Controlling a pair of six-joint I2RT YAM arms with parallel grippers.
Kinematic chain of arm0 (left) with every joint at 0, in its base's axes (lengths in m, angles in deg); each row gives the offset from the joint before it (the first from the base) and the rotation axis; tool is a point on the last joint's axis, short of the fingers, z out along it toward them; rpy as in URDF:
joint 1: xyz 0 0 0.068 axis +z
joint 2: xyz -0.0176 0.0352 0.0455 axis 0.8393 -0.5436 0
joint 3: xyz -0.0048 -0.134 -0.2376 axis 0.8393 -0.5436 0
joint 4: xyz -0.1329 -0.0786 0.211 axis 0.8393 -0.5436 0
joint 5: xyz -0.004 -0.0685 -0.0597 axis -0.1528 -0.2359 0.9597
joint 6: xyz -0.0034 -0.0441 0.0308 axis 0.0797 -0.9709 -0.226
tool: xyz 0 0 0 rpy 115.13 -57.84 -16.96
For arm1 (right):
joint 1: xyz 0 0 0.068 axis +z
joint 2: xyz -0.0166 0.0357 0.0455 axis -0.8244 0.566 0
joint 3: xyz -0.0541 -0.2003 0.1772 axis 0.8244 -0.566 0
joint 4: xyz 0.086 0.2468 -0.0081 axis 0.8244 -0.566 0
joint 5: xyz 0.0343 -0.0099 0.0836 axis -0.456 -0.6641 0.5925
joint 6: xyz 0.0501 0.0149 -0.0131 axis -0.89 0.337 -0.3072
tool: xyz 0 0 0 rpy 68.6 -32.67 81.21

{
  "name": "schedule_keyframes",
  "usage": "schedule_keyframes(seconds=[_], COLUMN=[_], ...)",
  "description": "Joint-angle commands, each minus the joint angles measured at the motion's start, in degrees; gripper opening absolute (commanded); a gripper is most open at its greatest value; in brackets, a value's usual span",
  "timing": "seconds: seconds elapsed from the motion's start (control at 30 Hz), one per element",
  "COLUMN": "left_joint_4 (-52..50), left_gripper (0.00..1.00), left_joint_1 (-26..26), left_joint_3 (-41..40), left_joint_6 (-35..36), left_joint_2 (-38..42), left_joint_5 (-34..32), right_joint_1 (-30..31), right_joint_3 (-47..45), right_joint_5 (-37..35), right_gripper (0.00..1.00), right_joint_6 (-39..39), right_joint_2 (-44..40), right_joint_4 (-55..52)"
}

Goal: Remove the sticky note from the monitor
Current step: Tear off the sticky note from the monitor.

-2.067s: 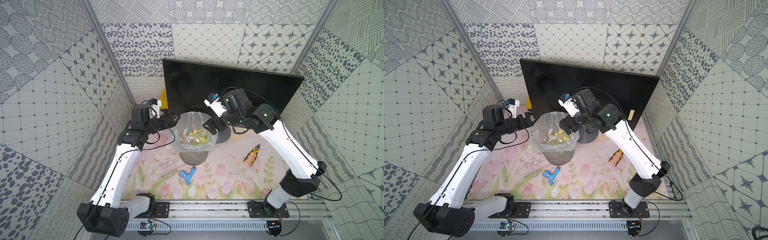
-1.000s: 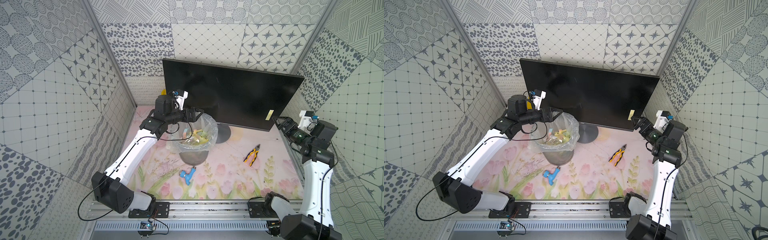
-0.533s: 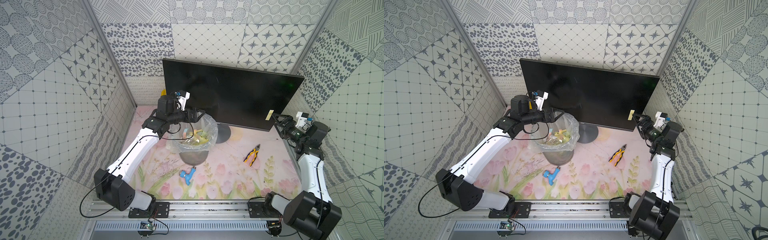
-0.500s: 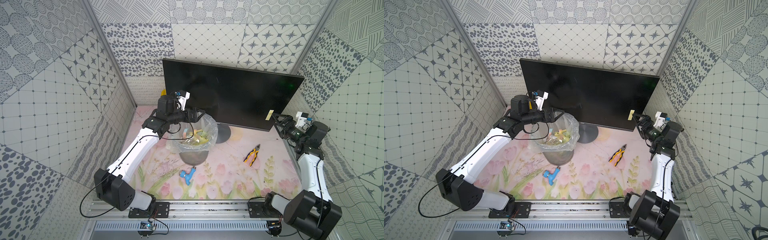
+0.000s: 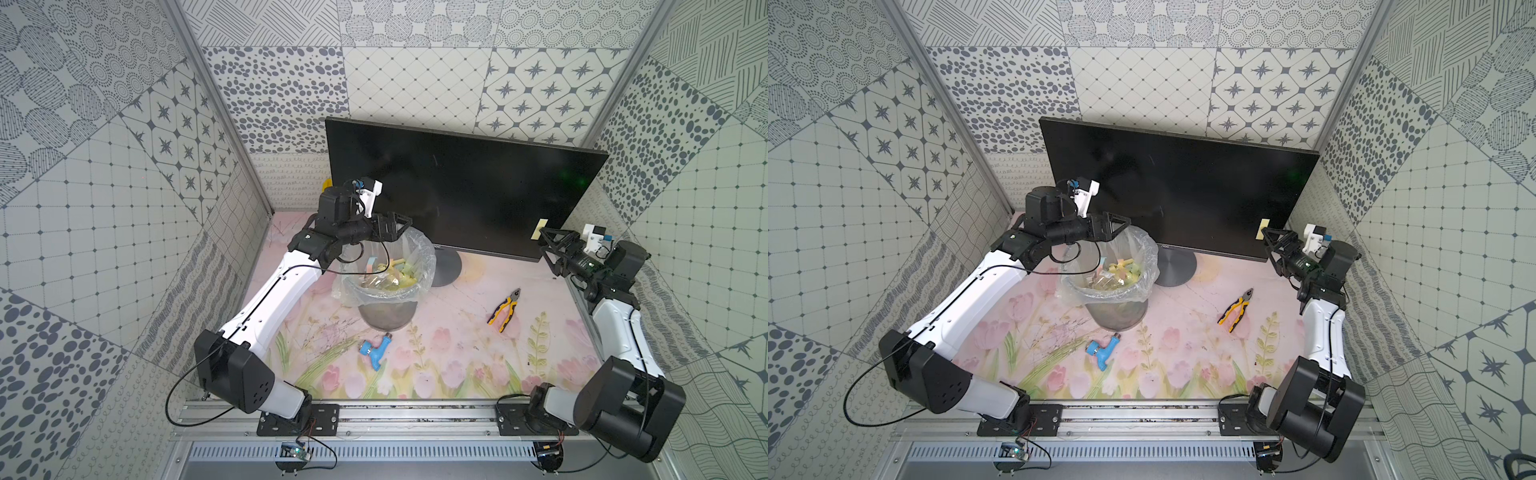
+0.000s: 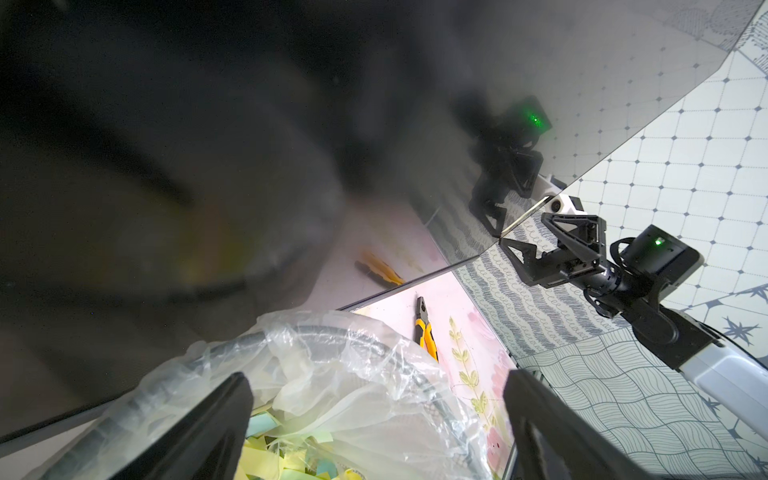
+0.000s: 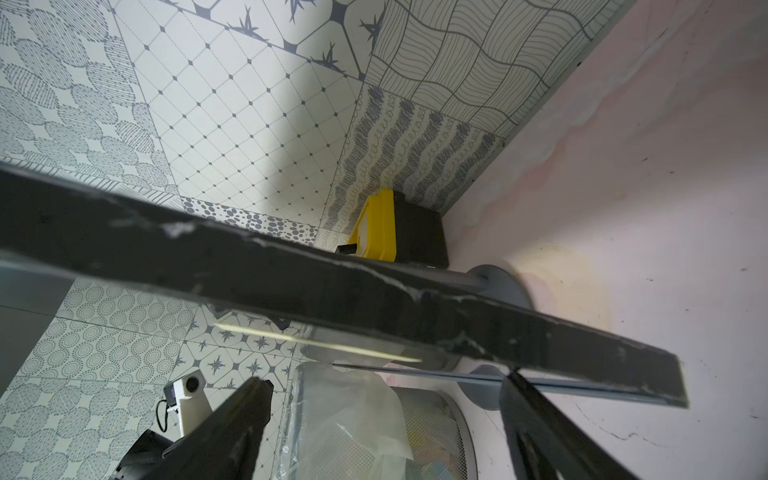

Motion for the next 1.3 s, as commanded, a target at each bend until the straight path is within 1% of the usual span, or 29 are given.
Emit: schedule_keyframes(seconds=[0.0, 0.13, 0.43, 0.73, 1.27], left_joint_4=[1.20, 0.99, 0.83, 0.96, 0.82], left_gripper=[0.99, 0.99, 0.99, 0.99, 0.99], left_joint_1=[-0.34, -0.36, -0.35, -0.30, -0.35], left_joint_3=[1.06, 1.52, 1.83, 1.97, 2.17], left_joint_6=[1.96, 2.14, 2.38, 2.40, 2.58], left_joint_2=[-0.54, -0.84, -1.19, -1.47, -1.59], left_joint_5=[0.04, -0.14, -0.57, -0.84, -0.95], right_joint_1=[1.18, 2.16, 2.26, 2.26, 2.28], right_joint_3=[0.10, 0.97, 1.77, 3.52, 3.61], right_joint_5=[0.07, -0.01, -0.97, -1.06, -1.02], right_gripper=[0.88, 0.84, 0.83, 0.75, 0.72], right_joint_6=[-0.83, -0.86, -0.75, -2.54, -2.48], right_joint_2=[1.75, 2.33, 2.23, 1.67, 0.40], right_joint_4=[6.13, 7.10, 9.73, 12.52, 12.89])
